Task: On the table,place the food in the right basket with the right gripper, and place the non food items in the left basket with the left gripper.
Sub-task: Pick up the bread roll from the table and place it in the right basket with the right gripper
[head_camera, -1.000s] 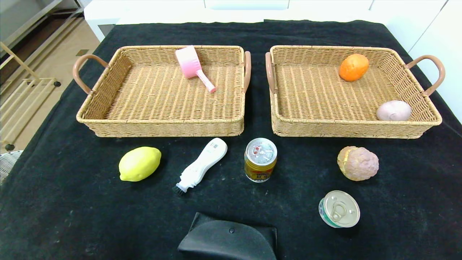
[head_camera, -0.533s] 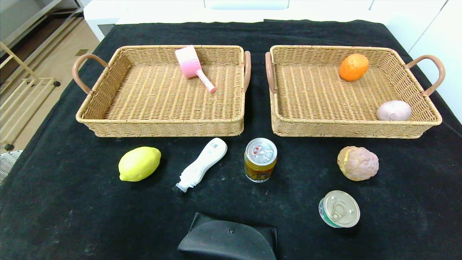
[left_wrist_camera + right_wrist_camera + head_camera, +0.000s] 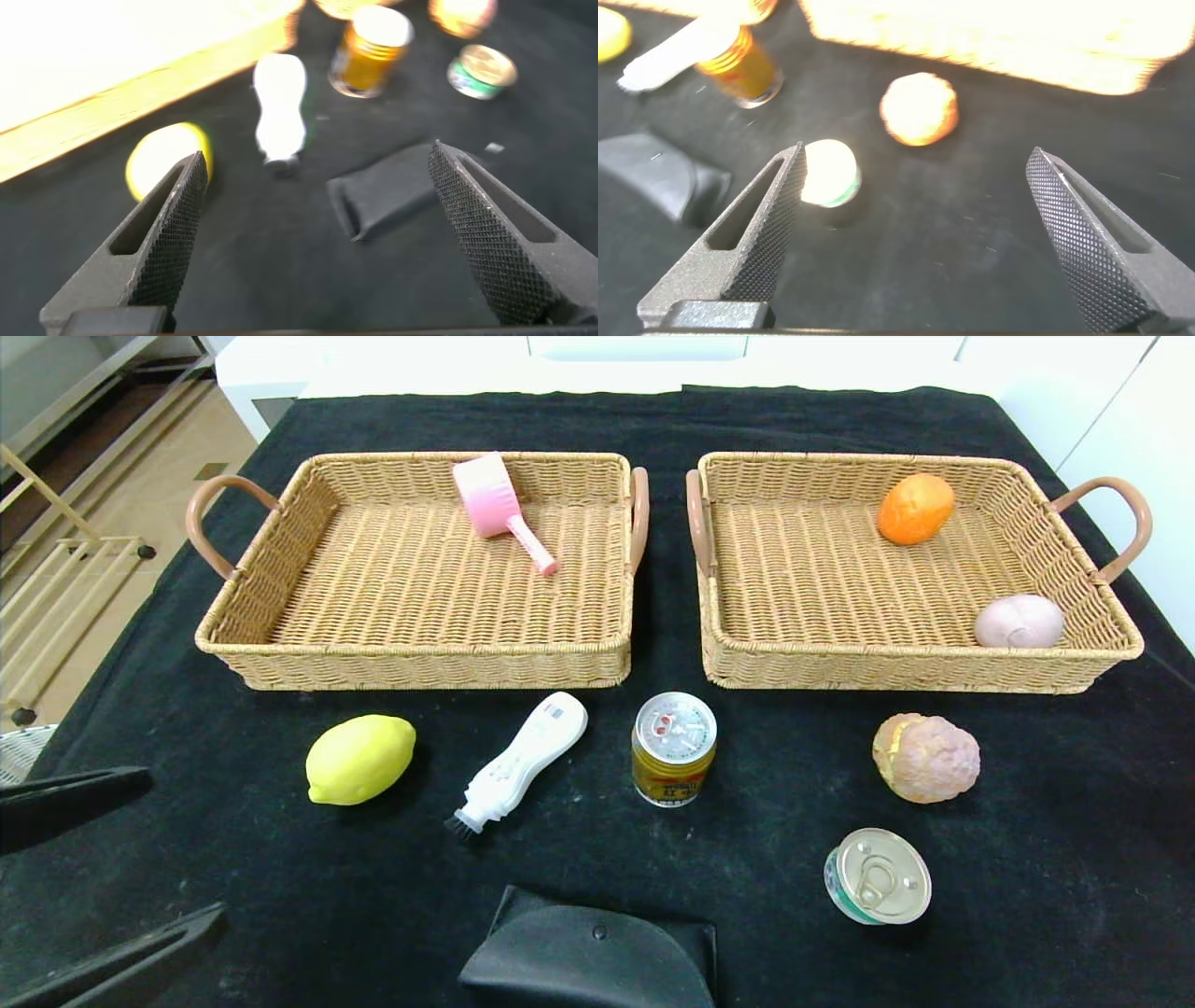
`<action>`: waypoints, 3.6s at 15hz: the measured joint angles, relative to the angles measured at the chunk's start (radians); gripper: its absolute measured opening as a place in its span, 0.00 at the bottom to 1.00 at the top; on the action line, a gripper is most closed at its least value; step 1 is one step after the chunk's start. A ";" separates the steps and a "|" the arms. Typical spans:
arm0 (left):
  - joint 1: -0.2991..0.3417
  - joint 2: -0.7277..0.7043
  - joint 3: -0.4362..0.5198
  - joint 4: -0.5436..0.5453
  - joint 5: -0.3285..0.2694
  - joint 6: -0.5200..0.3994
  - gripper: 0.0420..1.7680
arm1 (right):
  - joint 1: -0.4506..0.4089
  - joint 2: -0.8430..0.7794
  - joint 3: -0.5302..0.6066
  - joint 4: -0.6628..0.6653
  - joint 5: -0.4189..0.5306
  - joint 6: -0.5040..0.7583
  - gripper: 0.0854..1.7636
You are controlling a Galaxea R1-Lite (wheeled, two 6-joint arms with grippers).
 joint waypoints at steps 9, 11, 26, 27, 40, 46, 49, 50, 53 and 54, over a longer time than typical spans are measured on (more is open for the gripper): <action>-0.164 0.264 -0.096 -0.009 0.224 0.026 0.97 | 0.314 0.308 -0.036 -0.128 -0.361 0.031 0.97; -0.166 0.274 -0.094 -0.010 0.224 0.026 0.97 | 0.315 0.323 -0.037 -0.129 -0.366 0.031 0.97; -0.166 0.269 -0.097 -0.038 0.225 0.031 0.97 | 0.330 0.644 -0.431 0.200 -0.629 0.388 0.97; -0.166 0.269 -0.097 -0.038 0.225 0.031 0.97 | 0.330 0.676 -0.482 0.256 -0.630 0.437 0.97; -0.166 0.263 -0.092 -0.040 0.226 0.034 0.97 | 0.314 0.921 -0.602 0.328 -0.624 0.562 0.97; -0.166 0.258 -0.091 -0.040 0.242 0.036 0.97 | 0.302 0.951 -0.600 0.304 -0.622 0.562 0.97; -0.166 0.258 -0.091 -0.040 0.243 0.036 0.97 | 0.302 0.963 -0.600 0.301 -0.623 0.567 0.97; -0.166 0.257 -0.091 -0.039 0.243 0.036 0.97 | 0.302 0.966 -0.600 0.302 -0.623 0.567 0.97; -0.166 0.255 -0.091 -0.040 0.242 0.036 0.97 | 0.301 0.972 -0.599 0.300 -0.625 0.568 0.92; -0.166 0.254 -0.091 -0.040 0.242 0.036 0.97 | 0.302 0.972 -0.599 0.298 -0.625 0.569 0.82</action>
